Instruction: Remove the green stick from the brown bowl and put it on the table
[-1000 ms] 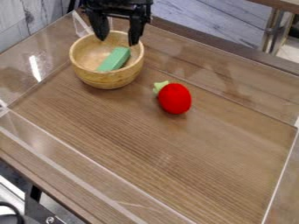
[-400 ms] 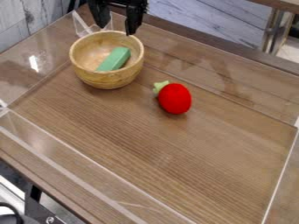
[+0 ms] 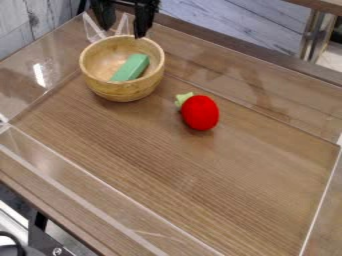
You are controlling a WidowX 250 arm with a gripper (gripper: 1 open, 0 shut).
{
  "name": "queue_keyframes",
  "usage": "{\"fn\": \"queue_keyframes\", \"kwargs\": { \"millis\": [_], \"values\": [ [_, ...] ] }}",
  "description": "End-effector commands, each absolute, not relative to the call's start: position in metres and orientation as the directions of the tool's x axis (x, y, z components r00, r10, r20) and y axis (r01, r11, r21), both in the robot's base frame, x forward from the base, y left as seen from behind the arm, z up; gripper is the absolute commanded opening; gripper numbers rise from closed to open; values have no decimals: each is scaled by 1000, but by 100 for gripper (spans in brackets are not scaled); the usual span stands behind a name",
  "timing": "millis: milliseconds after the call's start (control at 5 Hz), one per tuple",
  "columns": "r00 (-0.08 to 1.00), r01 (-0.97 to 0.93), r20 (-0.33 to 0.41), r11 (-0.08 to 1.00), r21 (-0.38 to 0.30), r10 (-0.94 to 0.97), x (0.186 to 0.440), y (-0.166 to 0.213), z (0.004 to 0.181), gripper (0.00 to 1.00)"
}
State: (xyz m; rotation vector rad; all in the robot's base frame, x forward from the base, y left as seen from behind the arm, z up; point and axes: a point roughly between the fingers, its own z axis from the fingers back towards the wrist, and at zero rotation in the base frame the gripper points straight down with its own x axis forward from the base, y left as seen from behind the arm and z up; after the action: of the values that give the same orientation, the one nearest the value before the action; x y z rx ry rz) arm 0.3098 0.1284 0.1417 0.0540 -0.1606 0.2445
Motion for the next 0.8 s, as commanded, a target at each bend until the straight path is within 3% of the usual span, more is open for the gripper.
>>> {"fn": "queue_keyframes", "kwargs": {
  "millis": [0,600],
  "values": [
    [925,-300,261,953,50,277,308,130,172,100],
    [911,-340,258,940,30,322,304,101,163,100]
  ]
}}
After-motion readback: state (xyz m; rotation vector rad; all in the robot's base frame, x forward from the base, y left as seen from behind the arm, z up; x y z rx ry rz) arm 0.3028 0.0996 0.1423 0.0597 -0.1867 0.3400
